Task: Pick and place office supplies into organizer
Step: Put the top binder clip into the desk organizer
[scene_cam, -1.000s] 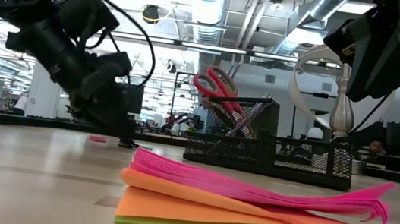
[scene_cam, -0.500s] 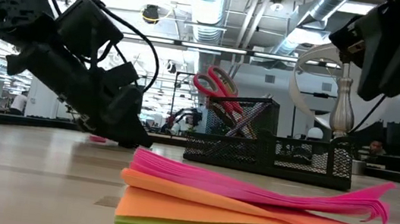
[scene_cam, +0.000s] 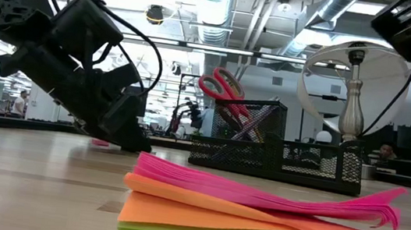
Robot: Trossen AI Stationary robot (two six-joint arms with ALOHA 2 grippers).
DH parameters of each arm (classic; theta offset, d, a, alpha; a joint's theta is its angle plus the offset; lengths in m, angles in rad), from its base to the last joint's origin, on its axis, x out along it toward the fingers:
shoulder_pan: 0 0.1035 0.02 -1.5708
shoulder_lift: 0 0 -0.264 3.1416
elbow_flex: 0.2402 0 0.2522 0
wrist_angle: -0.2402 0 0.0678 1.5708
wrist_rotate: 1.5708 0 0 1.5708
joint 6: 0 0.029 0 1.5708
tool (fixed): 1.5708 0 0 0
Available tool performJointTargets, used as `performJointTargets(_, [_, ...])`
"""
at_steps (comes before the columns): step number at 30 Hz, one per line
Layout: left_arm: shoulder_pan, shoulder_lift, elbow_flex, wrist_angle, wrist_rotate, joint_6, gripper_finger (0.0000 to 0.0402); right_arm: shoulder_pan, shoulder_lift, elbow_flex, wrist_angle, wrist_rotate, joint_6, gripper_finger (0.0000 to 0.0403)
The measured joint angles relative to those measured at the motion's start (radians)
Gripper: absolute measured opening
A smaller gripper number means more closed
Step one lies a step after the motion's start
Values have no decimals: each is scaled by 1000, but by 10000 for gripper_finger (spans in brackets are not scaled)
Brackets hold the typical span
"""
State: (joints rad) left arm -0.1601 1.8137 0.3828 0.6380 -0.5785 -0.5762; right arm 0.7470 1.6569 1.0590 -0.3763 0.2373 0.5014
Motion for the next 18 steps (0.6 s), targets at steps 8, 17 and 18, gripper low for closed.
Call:
performJointTargets(8, [-27, 2, 5, -14, -64, -68, 125, 55, 0, 0, 58, 62, 33, 81])
performJointTargets(17, [-49, 11, 215, -102, -3, 156, 125, 89, 0, 0, 76, 108, 83, 81])
performJointTargets(18, [-57, 10, 253, -125, 0, 189, 125, 89, 0, 0, 76, 109, 84, 81])
